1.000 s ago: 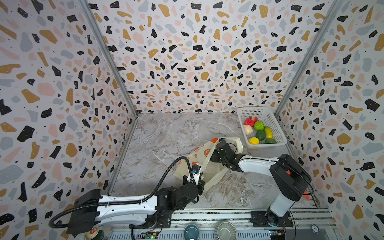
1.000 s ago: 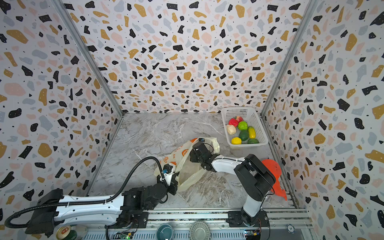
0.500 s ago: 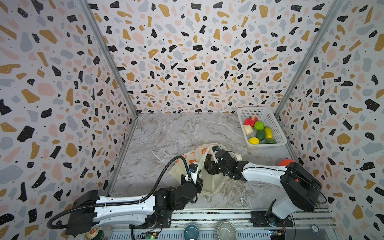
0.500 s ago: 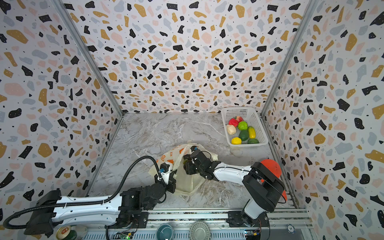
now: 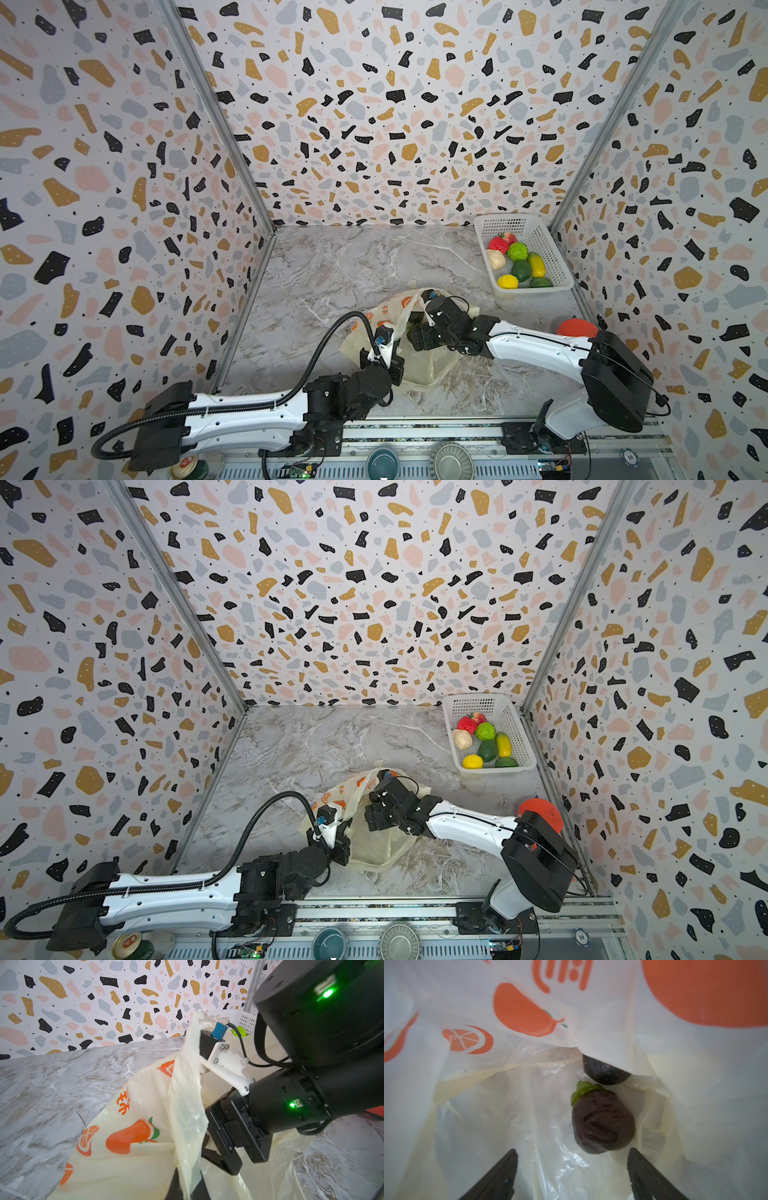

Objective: Untie the knot of the plastic bag and take out the fruit
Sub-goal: 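Lower the right gripper into the bag onto the dark purple mangosteen and close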

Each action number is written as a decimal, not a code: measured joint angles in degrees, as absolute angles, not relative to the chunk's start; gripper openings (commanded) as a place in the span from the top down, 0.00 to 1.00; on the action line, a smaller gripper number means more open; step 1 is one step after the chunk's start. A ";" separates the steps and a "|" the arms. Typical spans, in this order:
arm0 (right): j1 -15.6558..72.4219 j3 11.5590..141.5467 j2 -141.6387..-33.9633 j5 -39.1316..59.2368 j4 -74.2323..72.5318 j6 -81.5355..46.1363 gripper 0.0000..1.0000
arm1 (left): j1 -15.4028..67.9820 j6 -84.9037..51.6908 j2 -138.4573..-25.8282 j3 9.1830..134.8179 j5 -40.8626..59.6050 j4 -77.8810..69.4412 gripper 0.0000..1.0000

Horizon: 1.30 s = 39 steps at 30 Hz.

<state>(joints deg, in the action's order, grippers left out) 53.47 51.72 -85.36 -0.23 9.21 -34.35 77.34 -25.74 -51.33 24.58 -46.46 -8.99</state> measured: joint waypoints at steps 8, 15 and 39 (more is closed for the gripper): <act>54.78 51.79 -85.25 1.21 9.41 -34.30 0.12 | 77.34 -25.71 -50.76 24.58 -46.72 -8.97 1.00; 53.87 52.12 -91.33 -4.62 7.03 -31.27 0.11 | 77.34 -25.71 -50.74 24.58 -46.81 -8.97 1.00; 54.57 51.16 -90.24 -6.28 3.66 -29.32 0.39 | 77.45 -26.15 -50.19 24.58 -47.09 -8.82 1.00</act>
<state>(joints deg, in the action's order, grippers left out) 54.57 51.16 -90.24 -6.28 3.66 -29.32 77.45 -26.15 -50.19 24.58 -47.09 -8.82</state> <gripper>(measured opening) 0.614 0.047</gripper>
